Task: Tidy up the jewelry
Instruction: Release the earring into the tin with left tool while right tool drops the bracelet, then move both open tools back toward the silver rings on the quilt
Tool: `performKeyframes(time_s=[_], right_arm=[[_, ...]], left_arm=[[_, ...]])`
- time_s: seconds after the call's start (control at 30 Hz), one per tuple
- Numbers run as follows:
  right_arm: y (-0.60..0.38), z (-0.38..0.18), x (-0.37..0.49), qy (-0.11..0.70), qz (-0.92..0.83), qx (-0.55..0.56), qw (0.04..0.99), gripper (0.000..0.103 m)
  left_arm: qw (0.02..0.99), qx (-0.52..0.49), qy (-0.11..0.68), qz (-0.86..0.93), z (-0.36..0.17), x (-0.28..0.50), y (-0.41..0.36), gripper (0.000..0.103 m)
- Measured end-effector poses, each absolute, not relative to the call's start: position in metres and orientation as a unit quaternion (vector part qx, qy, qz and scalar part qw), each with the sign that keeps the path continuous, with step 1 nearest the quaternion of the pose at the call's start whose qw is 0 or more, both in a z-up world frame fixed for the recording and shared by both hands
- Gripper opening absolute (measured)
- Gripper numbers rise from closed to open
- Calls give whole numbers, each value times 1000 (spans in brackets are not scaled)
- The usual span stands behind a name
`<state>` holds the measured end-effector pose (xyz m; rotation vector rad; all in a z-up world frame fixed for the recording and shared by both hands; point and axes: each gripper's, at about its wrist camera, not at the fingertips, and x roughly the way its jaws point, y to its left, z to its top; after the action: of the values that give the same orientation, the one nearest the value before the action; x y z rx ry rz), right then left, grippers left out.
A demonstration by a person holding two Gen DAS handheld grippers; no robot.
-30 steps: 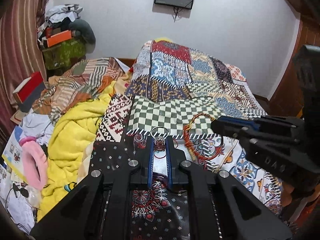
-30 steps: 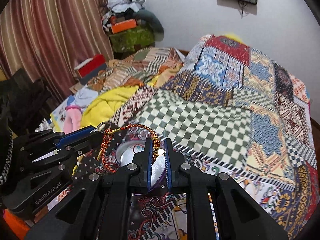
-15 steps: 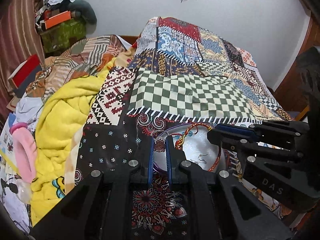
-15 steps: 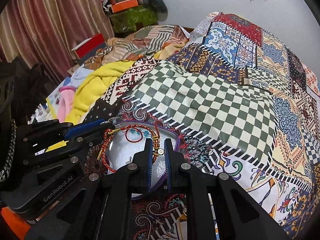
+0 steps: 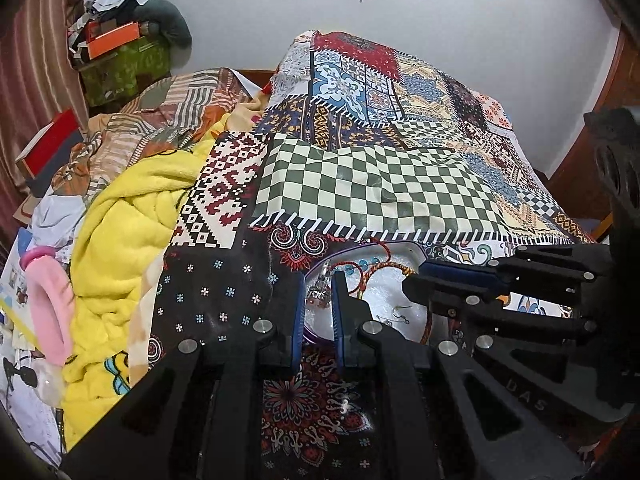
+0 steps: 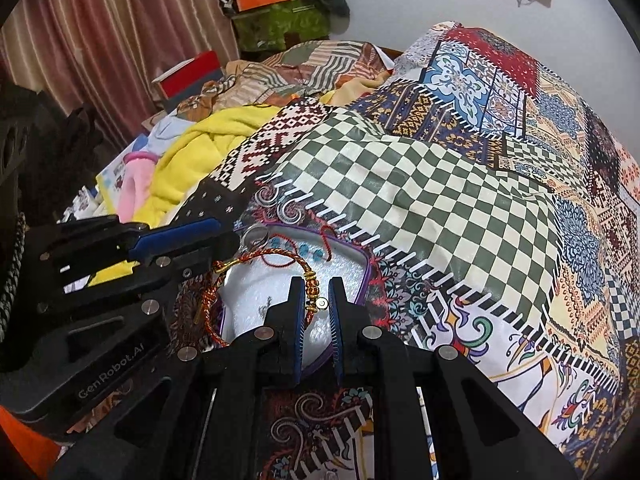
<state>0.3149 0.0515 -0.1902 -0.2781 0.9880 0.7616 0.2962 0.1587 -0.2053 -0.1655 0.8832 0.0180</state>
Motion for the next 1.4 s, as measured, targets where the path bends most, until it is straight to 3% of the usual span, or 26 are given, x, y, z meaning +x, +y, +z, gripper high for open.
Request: performKeyframes(time_s=[0.1,0.27,0.63,0.77,1.03,1.4], right_arm=[[48,-185,312,460,354,-129,804,15],[41,-172,306,444,342,-123,819,37],[4,-125,285,398,324,-108,852,38],[-15,-110,271,379,312,-106,865,38],[-63,-89,252,365,292,-90,880,39],[-120,-107,244,392,244,-79,884,39]], left_arm=[[902,-81,424,10,-200,292,158,10],[910,-74,409,18,-183,282,156,10],[928,-63,368,15,-136,253,141,21],[933,-55,355,11,-120,240,130,33],[937,-45,346,-1,-106,219,107,45],[918,-32,393,-36,-135,211,69,45]])
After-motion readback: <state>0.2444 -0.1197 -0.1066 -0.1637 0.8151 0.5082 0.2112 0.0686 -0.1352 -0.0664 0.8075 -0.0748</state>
